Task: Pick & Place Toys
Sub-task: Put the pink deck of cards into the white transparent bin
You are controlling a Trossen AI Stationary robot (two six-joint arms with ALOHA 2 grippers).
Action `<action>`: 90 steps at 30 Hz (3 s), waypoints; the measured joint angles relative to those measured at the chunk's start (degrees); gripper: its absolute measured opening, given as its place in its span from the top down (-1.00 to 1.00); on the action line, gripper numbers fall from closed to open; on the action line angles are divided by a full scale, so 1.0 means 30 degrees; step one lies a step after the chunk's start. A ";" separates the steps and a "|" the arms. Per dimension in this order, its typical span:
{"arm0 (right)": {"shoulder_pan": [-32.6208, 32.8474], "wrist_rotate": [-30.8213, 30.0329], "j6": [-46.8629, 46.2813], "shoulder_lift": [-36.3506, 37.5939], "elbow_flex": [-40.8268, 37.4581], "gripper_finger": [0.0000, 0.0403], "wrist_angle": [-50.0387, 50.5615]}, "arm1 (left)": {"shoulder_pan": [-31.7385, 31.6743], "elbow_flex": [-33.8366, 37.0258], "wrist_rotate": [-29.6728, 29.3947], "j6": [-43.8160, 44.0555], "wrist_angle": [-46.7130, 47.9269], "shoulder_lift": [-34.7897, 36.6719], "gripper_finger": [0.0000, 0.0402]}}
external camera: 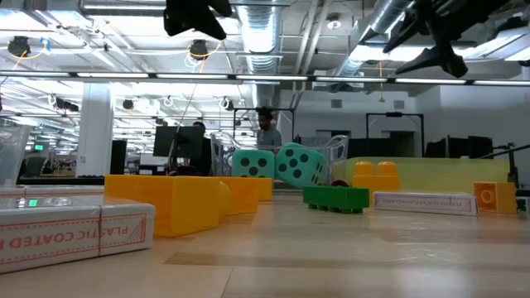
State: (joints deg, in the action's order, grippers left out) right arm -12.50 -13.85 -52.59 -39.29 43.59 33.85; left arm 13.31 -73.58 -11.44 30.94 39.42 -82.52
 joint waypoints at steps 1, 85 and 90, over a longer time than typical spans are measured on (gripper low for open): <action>0.0087 0.0001 0.0003 0.0000 0.0000 -0.06 0.0018 | 0.0073 0.0000 0.0312 0.0000 -0.0007 0.0000 -0.05; 0.3290 0.0257 0.2028 -0.0022 -0.0007 -0.06 0.0144 | 0.2822 0.3961 0.3593 0.8939 0.3813 -0.6287 -0.83; 0.3290 0.0606 0.2153 -0.0022 -0.0007 -0.06 0.0145 | 0.2816 0.4479 0.3801 0.8958 0.3554 -0.6273 -0.83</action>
State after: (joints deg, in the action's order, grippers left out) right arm -2.63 -12.03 -46.13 -39.35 43.57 34.28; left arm 21.76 -60.15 -0.03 57.81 50.08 -101.34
